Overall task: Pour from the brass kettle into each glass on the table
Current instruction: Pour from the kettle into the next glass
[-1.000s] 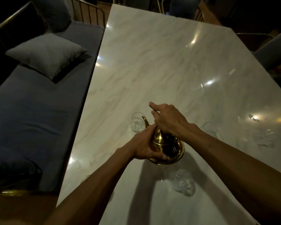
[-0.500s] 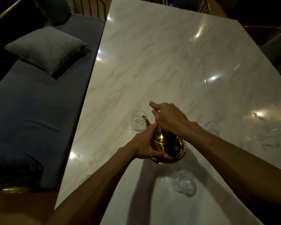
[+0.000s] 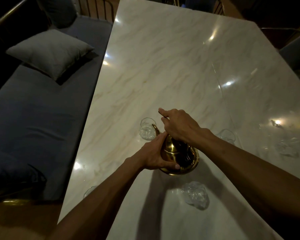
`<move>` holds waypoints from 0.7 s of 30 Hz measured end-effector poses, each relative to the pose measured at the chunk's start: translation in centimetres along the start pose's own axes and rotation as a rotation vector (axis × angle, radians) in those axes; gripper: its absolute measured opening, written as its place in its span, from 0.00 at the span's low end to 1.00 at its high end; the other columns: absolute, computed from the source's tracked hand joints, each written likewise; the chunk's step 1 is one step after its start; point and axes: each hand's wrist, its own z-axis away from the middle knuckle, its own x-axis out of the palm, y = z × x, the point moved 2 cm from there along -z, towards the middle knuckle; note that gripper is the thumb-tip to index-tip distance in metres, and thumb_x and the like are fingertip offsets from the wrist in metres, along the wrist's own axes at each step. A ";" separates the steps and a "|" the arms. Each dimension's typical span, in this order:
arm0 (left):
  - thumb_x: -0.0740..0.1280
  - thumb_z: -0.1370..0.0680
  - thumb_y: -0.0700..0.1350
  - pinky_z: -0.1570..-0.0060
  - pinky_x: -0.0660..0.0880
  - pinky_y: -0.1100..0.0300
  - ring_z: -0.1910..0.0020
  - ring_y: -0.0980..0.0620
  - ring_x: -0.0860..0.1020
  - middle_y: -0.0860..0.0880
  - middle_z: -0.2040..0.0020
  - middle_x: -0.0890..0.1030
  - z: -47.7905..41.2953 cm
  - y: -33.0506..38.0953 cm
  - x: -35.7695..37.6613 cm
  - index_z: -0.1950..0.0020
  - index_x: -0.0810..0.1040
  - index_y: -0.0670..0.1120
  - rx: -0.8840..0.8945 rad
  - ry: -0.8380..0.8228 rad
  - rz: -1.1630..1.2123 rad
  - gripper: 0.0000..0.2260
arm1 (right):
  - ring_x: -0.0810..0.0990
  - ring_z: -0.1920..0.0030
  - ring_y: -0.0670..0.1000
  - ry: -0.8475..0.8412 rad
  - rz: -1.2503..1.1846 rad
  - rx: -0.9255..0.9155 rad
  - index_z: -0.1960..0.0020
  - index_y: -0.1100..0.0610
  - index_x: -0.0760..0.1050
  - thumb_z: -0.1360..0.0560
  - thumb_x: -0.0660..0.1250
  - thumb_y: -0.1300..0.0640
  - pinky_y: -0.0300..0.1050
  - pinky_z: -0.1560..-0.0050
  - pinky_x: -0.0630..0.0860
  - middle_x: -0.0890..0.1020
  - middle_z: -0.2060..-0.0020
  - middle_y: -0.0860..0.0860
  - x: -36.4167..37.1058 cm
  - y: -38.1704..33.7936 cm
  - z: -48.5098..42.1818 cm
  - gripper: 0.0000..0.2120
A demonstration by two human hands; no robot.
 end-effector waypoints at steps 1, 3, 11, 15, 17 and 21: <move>0.80 0.37 0.70 0.26 0.73 0.43 0.24 0.49 0.73 0.54 0.21 0.70 0.0 0.1 0.0 0.17 0.56 0.58 -0.001 -0.001 -0.001 0.55 | 0.79 0.43 0.57 -0.001 -0.003 0.002 0.25 0.51 0.65 0.18 0.57 0.54 0.46 0.45 0.74 0.76 0.35 0.58 0.0 0.1 0.0 0.21; 0.79 0.37 0.70 0.26 0.73 0.43 0.24 0.48 0.73 0.53 0.21 0.70 0.0 0.1 0.0 0.17 0.56 0.58 -0.004 -0.005 -0.003 0.55 | 0.79 0.43 0.57 -0.005 -0.002 -0.005 0.25 0.51 0.65 0.18 0.57 0.55 0.46 0.46 0.74 0.77 0.35 0.58 -0.1 0.1 0.0 0.21; 0.80 0.37 0.70 0.26 0.74 0.43 0.24 0.49 0.72 0.54 0.21 0.70 -0.1 0.3 0.1 0.17 0.57 0.58 -0.014 -0.006 0.024 0.54 | 0.80 0.45 0.57 -0.010 0.005 -0.006 0.26 0.51 0.66 0.19 0.56 0.56 0.45 0.49 0.74 0.79 0.38 0.59 -0.3 0.1 -0.2 0.21; 0.79 0.37 0.70 0.27 0.74 0.43 0.24 0.49 0.73 0.54 0.21 0.70 -0.2 0.4 0.1 0.17 0.57 0.58 -0.014 -0.002 0.025 0.54 | 0.80 0.47 0.57 -0.008 0.019 -0.007 0.26 0.51 0.66 0.19 0.57 0.56 0.46 0.49 0.74 0.78 0.37 0.59 -0.4 0.0 -0.2 0.21; 0.80 0.36 0.70 0.27 0.74 0.43 0.24 0.49 0.73 0.54 0.21 0.71 -0.2 0.4 0.1 0.18 0.57 0.58 -0.011 0.002 0.027 0.54 | 0.80 0.46 0.57 -0.008 0.023 -0.004 0.26 0.51 0.66 0.19 0.57 0.56 0.45 0.51 0.73 0.78 0.37 0.58 -0.4 0.0 -0.3 0.21; 0.80 0.36 0.69 0.27 0.74 0.43 0.25 0.50 0.73 0.54 0.22 0.71 -0.1 0.4 0.0 0.18 0.58 0.58 -0.003 0.009 0.022 0.53 | 0.79 0.44 0.57 -0.018 0.033 -0.004 0.26 0.51 0.66 0.19 0.57 0.56 0.45 0.50 0.73 0.77 0.35 0.58 -0.4 -0.1 -0.4 0.21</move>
